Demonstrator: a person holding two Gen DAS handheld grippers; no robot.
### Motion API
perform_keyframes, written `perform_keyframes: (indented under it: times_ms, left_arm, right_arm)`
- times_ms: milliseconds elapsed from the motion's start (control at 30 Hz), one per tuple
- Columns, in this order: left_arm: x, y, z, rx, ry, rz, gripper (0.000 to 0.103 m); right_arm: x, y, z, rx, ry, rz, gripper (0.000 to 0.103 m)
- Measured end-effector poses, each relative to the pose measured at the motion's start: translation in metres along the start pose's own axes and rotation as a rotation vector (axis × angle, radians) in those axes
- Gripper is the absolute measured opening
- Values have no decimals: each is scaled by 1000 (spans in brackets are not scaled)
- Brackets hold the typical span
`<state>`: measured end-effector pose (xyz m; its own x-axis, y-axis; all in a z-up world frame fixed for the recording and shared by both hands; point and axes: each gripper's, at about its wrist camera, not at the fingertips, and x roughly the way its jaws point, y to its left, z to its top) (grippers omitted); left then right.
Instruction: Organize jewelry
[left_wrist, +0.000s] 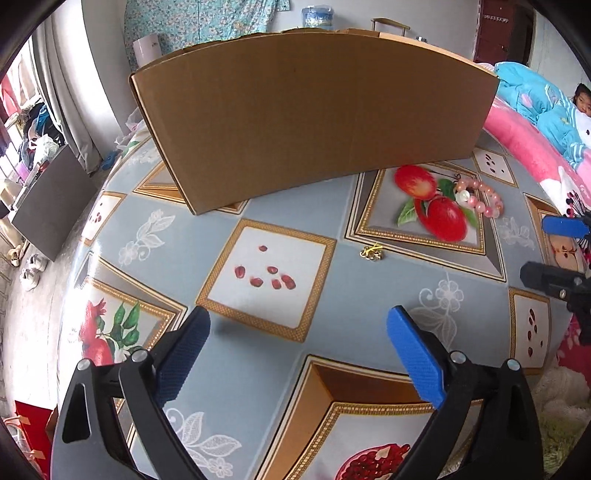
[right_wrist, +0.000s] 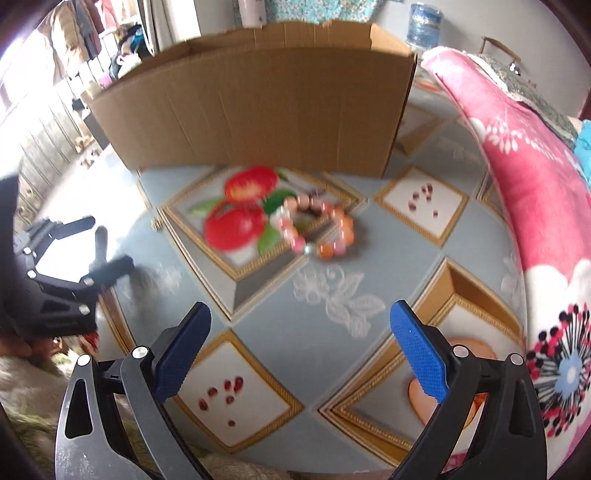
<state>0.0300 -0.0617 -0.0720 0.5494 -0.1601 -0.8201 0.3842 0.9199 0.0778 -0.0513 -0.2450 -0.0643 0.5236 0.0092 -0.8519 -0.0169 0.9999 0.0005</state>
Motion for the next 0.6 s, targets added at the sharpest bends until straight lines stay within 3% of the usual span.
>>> perform_keyframes:
  times_ms: [133, 467, 600]
  left_arm:
    - [2, 4, -2, -24, -8, -6, 99]
    - [4, 11, -5, -43, -16, -21, 99]
    - [4, 10, 0, -42, -22, -22, 99]
  right_arm:
    - [13, 7, -10, -35, 33, -29, 95]
    - [12, -3, -18, -52, 4, -7, 95]
    - [18, -7, -7, -65, 14, 2, 95]
